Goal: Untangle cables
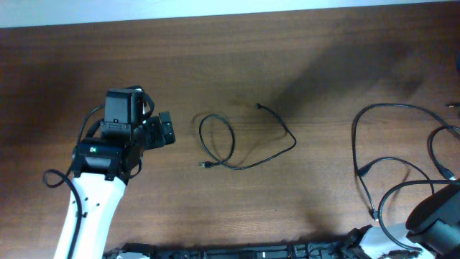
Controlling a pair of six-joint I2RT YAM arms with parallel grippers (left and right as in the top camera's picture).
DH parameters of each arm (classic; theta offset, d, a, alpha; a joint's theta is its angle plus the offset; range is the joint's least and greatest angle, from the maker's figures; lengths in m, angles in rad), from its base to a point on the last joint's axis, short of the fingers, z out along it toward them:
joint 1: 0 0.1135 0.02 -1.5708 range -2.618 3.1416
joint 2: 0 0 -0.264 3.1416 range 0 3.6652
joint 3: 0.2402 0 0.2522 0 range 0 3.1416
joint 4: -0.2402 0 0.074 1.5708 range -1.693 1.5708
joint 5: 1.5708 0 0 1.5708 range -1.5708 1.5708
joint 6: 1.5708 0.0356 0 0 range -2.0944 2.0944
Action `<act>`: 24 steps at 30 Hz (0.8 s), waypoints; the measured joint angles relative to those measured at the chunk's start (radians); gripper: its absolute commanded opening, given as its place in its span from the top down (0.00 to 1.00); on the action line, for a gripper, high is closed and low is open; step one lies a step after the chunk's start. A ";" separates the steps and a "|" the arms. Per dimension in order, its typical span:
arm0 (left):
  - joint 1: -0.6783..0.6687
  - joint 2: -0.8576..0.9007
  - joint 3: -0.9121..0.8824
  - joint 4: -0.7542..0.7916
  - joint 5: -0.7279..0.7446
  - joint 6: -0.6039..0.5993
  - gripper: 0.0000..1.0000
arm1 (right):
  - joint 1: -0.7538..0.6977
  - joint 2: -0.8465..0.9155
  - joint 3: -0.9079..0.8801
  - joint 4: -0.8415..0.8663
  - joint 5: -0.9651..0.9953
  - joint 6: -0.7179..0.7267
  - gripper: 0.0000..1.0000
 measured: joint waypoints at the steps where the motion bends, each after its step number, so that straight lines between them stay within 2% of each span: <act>1: 0.000 0.000 0.000 0.000 0.000 0.000 0.01 | 0.000 0.000 0.000 -0.006 -0.035 0.000 0.01; 9: 0.000 0.000 0.000 0.000 0.000 0.000 0.01 | 0.008 0.000 0.000 -0.123 -0.373 0.001 0.01; 12: 0.000 0.000 0.000 -0.001 0.000 0.000 0.01 | 0.066 0.000 0.003 -0.251 -0.459 0.002 0.01; 15: 0.000 0.000 0.000 0.000 0.000 0.000 0.01 | 0.168 0.003 0.003 -0.357 -0.483 0.001 0.01; 24: 0.000 0.000 0.000 0.000 0.000 0.000 0.01 | 0.535 0.076 0.003 -0.523 -0.503 0.001 0.01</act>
